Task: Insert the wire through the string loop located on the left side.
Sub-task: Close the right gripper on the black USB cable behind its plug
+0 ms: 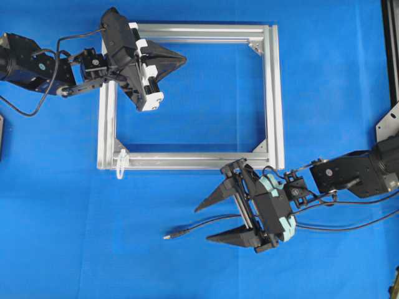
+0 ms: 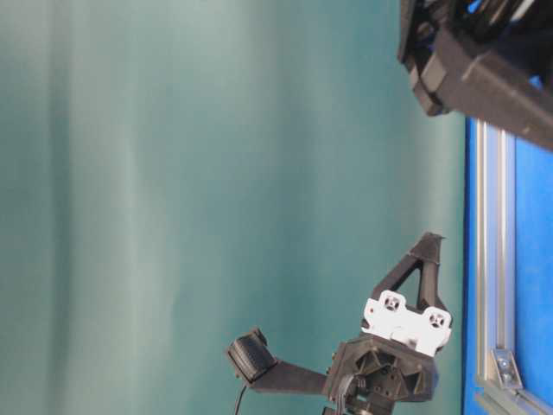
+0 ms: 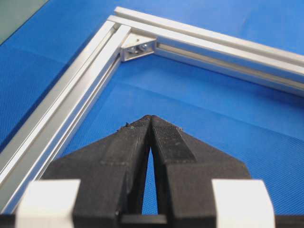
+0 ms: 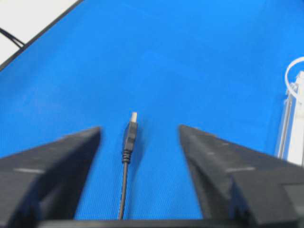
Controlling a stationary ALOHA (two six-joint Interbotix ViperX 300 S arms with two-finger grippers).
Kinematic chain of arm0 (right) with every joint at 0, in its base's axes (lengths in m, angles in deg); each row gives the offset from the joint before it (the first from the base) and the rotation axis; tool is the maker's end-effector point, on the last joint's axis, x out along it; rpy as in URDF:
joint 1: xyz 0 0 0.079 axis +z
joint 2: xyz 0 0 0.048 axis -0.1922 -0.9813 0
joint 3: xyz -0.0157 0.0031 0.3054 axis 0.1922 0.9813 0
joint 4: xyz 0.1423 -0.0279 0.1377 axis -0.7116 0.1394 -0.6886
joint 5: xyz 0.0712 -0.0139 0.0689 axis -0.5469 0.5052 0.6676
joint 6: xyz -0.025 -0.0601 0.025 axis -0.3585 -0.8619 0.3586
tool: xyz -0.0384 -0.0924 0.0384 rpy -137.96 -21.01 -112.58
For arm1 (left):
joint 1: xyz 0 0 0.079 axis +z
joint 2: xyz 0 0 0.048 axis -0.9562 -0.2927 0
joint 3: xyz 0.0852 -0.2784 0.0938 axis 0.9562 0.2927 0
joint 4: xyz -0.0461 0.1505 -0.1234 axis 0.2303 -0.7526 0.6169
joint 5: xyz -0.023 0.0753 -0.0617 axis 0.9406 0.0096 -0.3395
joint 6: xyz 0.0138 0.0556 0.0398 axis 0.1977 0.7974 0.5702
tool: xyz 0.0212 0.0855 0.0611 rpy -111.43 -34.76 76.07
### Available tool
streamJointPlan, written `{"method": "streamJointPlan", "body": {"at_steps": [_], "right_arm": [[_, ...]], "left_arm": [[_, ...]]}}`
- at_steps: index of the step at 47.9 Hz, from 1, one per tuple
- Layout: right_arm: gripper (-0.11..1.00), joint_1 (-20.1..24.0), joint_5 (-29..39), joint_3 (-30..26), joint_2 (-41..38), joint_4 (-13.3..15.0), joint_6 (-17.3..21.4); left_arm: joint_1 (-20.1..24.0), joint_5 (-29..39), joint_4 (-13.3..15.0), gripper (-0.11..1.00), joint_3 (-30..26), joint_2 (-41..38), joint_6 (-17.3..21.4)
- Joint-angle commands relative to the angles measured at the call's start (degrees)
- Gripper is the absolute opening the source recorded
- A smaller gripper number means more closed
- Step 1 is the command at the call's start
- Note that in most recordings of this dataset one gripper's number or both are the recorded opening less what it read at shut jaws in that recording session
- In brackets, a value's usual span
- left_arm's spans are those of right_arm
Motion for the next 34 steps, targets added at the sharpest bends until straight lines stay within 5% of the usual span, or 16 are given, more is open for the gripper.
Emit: {"method": "streamJointPlan", "body": {"at_steps": [1, 34], "right_arm": [[0.86, 0.3, -0.3, -0.5, 1.8, -0.1, 0.0], [0.87, 1.0, -0.7, -5.3, -9.5, -1.1, 4.3]], "left_arm": [[-0.1, -0.4, -0.2, 0.00, -0.9, 1.9, 0.0], [-0.1, -0.4, -0.2, 0.00, -1.0, 1.9, 0.0]]}}
